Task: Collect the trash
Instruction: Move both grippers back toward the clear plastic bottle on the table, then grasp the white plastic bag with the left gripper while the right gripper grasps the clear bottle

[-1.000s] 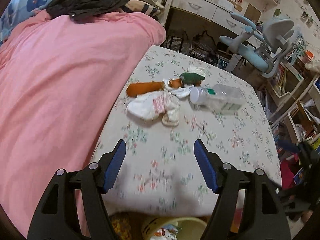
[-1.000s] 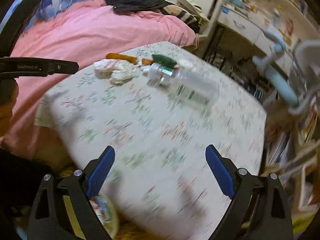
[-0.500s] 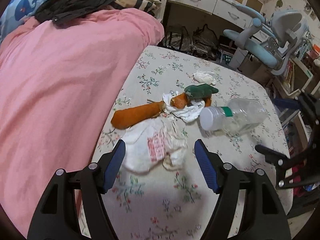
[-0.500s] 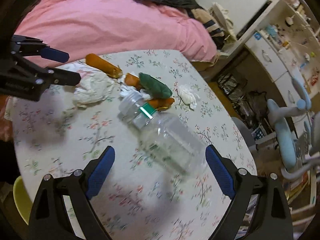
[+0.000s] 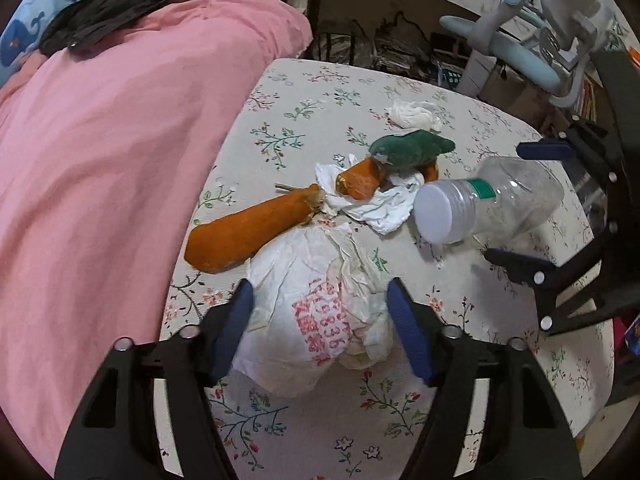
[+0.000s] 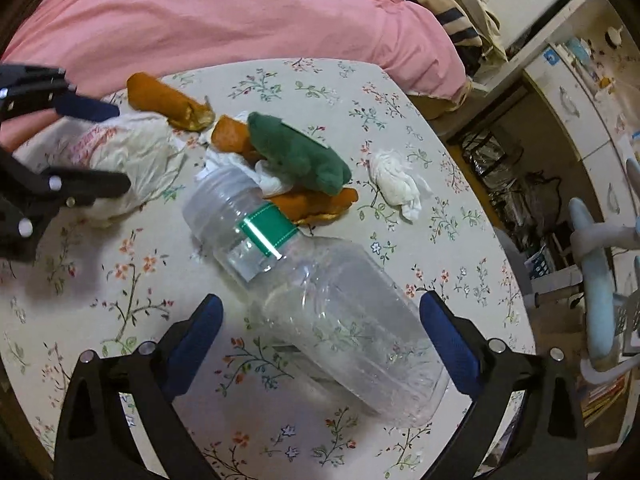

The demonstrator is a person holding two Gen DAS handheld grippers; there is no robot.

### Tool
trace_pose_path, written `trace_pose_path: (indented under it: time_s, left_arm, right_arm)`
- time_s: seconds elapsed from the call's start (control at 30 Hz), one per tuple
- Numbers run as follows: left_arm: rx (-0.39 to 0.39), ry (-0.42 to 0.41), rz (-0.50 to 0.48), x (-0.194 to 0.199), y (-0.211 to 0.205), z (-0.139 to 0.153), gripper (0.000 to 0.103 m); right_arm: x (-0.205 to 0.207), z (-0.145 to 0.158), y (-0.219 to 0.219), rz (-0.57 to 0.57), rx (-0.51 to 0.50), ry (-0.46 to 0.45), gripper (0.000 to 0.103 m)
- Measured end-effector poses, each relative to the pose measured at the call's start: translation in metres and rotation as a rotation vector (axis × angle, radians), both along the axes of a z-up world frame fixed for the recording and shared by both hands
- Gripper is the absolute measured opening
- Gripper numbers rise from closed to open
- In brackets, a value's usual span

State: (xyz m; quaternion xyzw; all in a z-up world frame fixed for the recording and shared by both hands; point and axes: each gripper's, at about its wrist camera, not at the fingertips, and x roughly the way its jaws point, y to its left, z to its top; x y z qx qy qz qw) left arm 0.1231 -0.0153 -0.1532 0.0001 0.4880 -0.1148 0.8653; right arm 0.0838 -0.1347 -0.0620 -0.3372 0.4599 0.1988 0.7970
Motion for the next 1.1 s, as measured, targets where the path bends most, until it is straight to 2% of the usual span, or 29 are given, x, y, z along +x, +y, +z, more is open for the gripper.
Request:
trace_pose_path:
  time_s: [0.07,0.13,0.2,0.27,0.37,0.5,0.6,0.73,0.87,0.93,1.0,1.1]
  left_arm:
    - [-0.02,0.01,-0.016,-0.001,-0.001,0.001,0.041]
    - [-0.029,0.02,-0.046,-0.004,-0.002,0.002,0.029]
    - [-0.085,0.052,-0.086,-0.008,-0.001,0.005,0.024]
    - [-0.121,0.075,-0.117,-0.014,0.002,0.007,0.023]
    - [-0.158,0.104,-0.155,-0.023,0.007,0.009,0.023]
    - [-0.186,0.105,-0.156,-0.035,0.018,0.015,0.023]
    - [-0.229,0.108,-0.143,-0.044,0.026,0.019,0.023]
    - [-0.275,0.104,-0.135,-0.057,0.031,0.023,0.023]
    - [-0.227,0.092,-0.131,-0.071,0.024,0.023,0.023]
    - [-0.168,0.087,-0.132,-0.078,0.017,0.02,0.024]
    - [-0.12,0.08,-0.135,-0.083,0.012,0.016,0.024]
    - [-0.039,0.057,-0.142,-0.09,0.003,0.014,0.025]
  right_arm:
    - [0.002,-0.001,0.0,-0.008,-0.04,0.032,0.094]
    - [0.006,-0.007,-0.002,-0.023,-0.07,0.116,0.086]
    - [0.002,-0.011,-0.004,-0.029,-0.075,0.195,0.08]
    - [-0.006,-0.011,-0.005,-0.029,-0.07,0.226,0.074]
    - [-0.017,-0.007,-0.01,-0.062,-0.002,0.263,0.065]
    - [-0.043,-0.004,-0.017,-0.122,0.071,0.239,0.057]
    - [-0.07,-0.001,-0.026,-0.183,0.155,0.209,0.056]
    - [-0.104,-0.001,-0.044,-0.32,0.36,0.184,0.056]
    - [-0.133,-0.002,-0.067,-0.476,0.634,0.179,0.056]
    - [-0.14,-0.003,-0.074,-0.527,0.722,0.174,0.056]
    - [-0.139,-0.007,-0.079,-0.565,0.783,0.173,0.056]
    - [-0.138,-0.009,-0.083,-0.586,0.78,0.169,0.055]
